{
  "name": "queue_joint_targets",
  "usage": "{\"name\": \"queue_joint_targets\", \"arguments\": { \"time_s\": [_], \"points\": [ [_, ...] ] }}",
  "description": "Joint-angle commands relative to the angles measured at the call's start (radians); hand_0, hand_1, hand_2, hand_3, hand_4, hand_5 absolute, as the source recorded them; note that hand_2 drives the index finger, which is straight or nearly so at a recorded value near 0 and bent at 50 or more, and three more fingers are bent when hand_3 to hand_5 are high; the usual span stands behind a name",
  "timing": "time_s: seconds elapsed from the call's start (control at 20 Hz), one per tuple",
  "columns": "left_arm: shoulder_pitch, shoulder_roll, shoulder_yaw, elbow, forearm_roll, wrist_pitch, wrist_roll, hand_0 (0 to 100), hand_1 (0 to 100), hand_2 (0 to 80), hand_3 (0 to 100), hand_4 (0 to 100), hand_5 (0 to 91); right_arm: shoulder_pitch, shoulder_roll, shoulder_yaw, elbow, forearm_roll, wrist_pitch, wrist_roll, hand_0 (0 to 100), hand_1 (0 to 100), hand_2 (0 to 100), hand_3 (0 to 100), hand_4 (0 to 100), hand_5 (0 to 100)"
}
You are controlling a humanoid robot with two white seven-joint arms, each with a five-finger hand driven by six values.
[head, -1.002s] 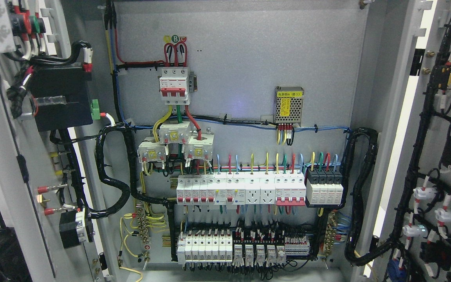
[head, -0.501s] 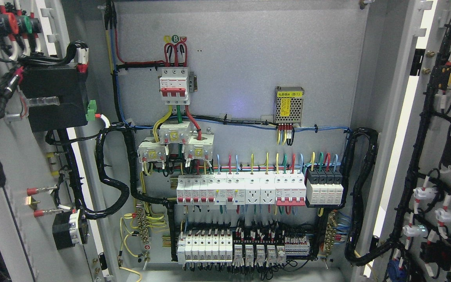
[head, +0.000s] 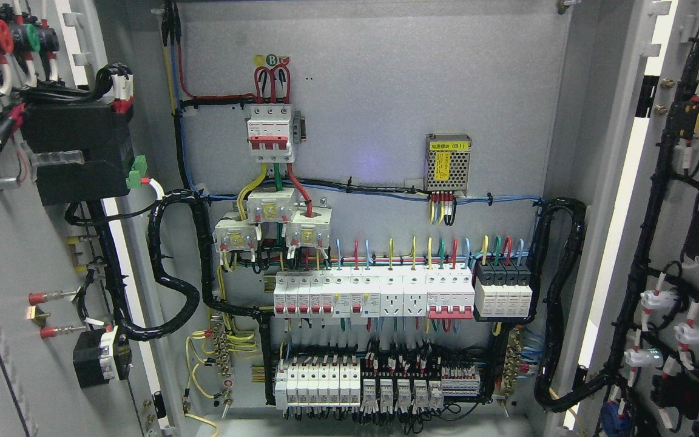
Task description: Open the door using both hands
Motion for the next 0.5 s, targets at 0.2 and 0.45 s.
{"name": "queue_joint_targets", "arguments": {
  "time_s": [0.2,0.45],
  "points": [
    [0.0,-0.034,-0.002,-0.049,0.001,-0.007,0.001,0,0,0.0,0,0,0.0,-0.005,0.018,0.031,0.001,0.006,-0.001,0.0,38,0,0,0,0,0],
    [0.0,-0.034,-0.002,-0.047,0.001,-0.007,0.001,0,0,0.0,0,0,0.0,-0.004,0.016,0.023,0.003,0.007,-0.001,0.0,38,0,0,0,0,0]
  ]
}}
